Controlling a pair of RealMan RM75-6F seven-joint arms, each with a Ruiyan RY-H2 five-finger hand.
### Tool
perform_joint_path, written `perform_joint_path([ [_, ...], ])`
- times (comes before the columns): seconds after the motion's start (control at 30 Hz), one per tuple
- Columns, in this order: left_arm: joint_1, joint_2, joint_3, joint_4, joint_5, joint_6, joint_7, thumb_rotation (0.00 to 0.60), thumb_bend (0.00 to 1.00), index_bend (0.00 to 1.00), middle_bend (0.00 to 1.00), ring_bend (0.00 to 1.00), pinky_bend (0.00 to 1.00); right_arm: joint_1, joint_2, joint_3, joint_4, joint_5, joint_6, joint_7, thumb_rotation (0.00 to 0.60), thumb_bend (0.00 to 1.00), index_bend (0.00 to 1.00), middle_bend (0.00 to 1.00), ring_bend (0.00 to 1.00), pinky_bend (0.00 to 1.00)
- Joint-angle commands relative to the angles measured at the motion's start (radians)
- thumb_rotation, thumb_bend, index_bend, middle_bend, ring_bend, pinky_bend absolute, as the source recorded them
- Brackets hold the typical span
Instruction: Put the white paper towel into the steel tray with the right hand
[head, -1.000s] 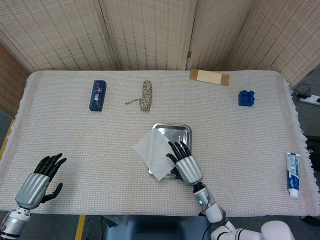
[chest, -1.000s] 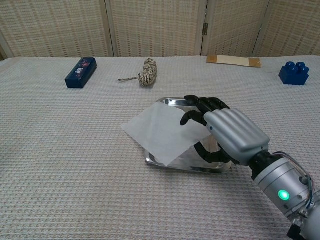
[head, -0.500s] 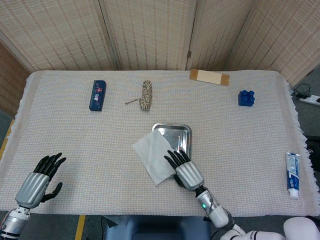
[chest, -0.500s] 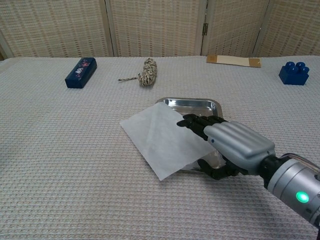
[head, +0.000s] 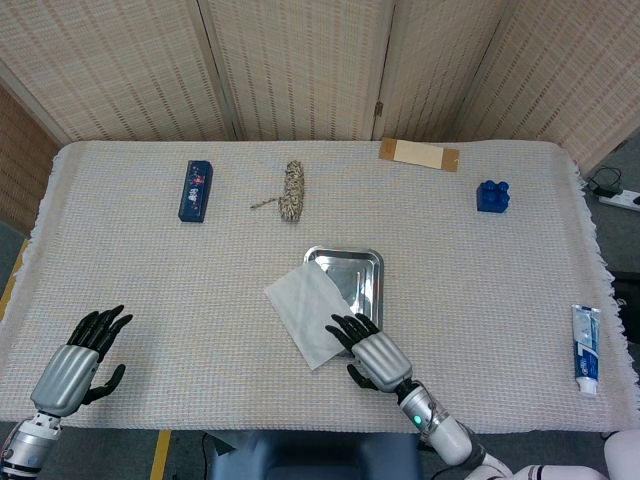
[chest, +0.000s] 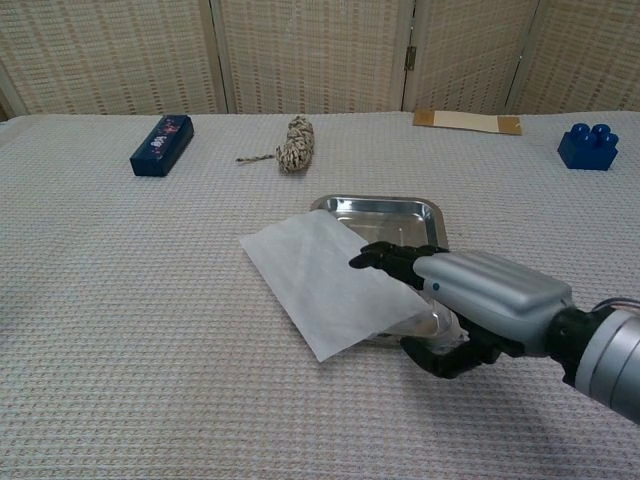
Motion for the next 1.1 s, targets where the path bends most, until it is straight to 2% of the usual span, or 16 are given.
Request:
perform_joint_path([
  [0.03, 0.001, 0.002, -0.001, 0.0, 0.002, 0.005, -0.005, 0.6, 0.53, 0.0, 0.0, 0.0, 0.0, 0.025, 0.055, 0.048, -0.052, -0.038, 0.034, -0.041, 0.6, 0.58, 0.0, 0.07, 0.01, 0.0],
  [0.07, 0.001, 0.003, -0.001, 0.0, 0.002, 0.005, -0.006, 0.6, 0.53, 0.0, 0.0, 0.0, 0.0, 0.027, 0.064, 0.056, -0.061, -0.045, 0.047, -0.064, 0.6, 0.58, 0.0, 0.14, 0.05, 0.01],
  [0.1, 0.001, 0.003, 0.0, 0.0, 0.002, 0.004, -0.006, 0.6, 0.53, 0.0, 0.0, 0.0, 0.0, 0.029, 0.07, 0.065, -0.066, -0.052, 0.061, -0.091, 0.6, 0.58, 0.0, 0.27, 0.15, 0.09],
  [0.13, 0.0, 0.002, 0.0, 0.0, 0.002, 0.002, -0.006, 0.6, 0.53, 0.0, 0.0, 0.0, 0.0, 0.031, 0.075, 0.073, -0.07, -0.055, 0.073, -0.119, 0.6, 0.58, 0.0, 0.35, 0.25, 0.18],
  [0.17, 0.0, 0.002, 0.001, 0.001, 0.002, 0.0, -0.004, 0.6, 0.53, 0.0, 0.0, 0.0, 0.0, 0.035, 0.082, 0.082, -0.079, -0.044, 0.073, -0.155, 0.6, 0.58, 0.01, 0.49, 0.4, 0.36],
  [0.2, -0.001, 0.001, 0.001, 0.001, 0.001, -0.003, -0.002, 0.6, 0.53, 0.0, 0.0, 0.0, 0.0, 0.041, 0.088, 0.089, -0.089, -0.024, 0.063, -0.181, 0.6, 0.58, 0.03, 0.63, 0.56, 0.59],
  [0.23, -0.002, 0.0, 0.002, 0.0, 0.001, -0.004, 0.0, 0.6, 0.53, 0.0, 0.0, 0.0, 0.0, 0.054, 0.1, 0.099, -0.105, 0.014, 0.037, -0.221, 0.6, 0.59, 0.04, 0.7, 0.64, 0.7],
  [0.27, -0.002, 0.0, 0.002, 0.0, 0.001, -0.005, 0.0, 0.6, 0.53, 0.0, 0.0, 0.0, 0.0, 0.067, 0.111, 0.105, -0.12, 0.054, 0.009, -0.254, 0.6, 0.63, 0.06, 0.8, 0.74, 0.83],
  [0.3, -0.002, 0.0, 0.001, 0.0, 0.001, -0.005, 0.001, 0.6, 0.53, 0.0, 0.0, 0.0, 0.0, 0.081, 0.125, 0.112, -0.137, 0.105, -0.023, -0.291, 0.6, 0.71, 0.08, 0.88, 0.81, 0.91],
  [0.37, -0.001, 0.0, 0.002, -0.002, 0.002, -0.003, 0.0, 0.6, 0.53, 0.0, 0.0, 0.0, 0.0, 0.123, 0.162, 0.129, -0.189, 0.271, -0.089, -0.396, 0.6, 0.85, 0.1, 0.95, 0.9, 0.97],
  [0.4, -0.001, 0.001, 0.002, -0.002, 0.003, -0.001, -0.001, 0.6, 0.53, 0.0, 0.0, 0.0, 0.0, 0.142, 0.173, 0.138, -0.211, 0.345, -0.102, -0.434, 0.6, 0.9, 0.1, 0.98, 0.95, 0.99],
  [0.47, 0.0, 0.003, 0.002, -0.003, 0.006, 0.002, -0.004, 0.6, 0.53, 0.0, 0.0, 0.0, 0.0, 0.187, 0.189, 0.151, -0.255, 0.501, -0.109, -0.505, 0.6, 0.94, 0.1, 1.0, 1.0, 1.0],
  [0.6, 0.0, 0.005, 0.002, -0.002, 0.004, 0.001, -0.01, 0.6, 0.53, 0.0, 0.0, 0.0, 0.0, 0.259, 0.191, 0.169, -0.294, 0.699, -0.087, -0.551, 0.6, 0.96, 0.1, 1.0, 1.0, 1.0],
  [0.77, -0.001, 0.005, -0.001, -0.002, -0.001, -0.001, -0.018, 0.6, 0.53, 0.0, 0.0, 0.0, 0.0, 0.358, 0.175, 0.195, -0.256, 0.915, -0.102, -0.544, 0.6, 0.97, 0.1, 1.0, 1.0, 1.0],
  [0.93, -0.002, 0.005, -0.004, 0.003, -0.008, -0.002, -0.028, 0.6, 0.53, 0.0, 0.0, 0.0, 0.0, 0.422, 0.162, 0.219, -0.204, 1.028, -0.145, -0.474, 0.6, 0.99, 0.1, 1.0, 1.0, 1.0],
  [1.1, -0.004, 0.004, -0.009, 0.008, -0.027, -0.015, -0.032, 0.6, 0.53, 0.0, 0.0, 0.0, 0.0, 0.45, 0.124, 0.228, -0.152, 1.075, -0.132, -0.401, 0.6, 1.0, 0.14, 1.0, 1.0, 1.0],
])
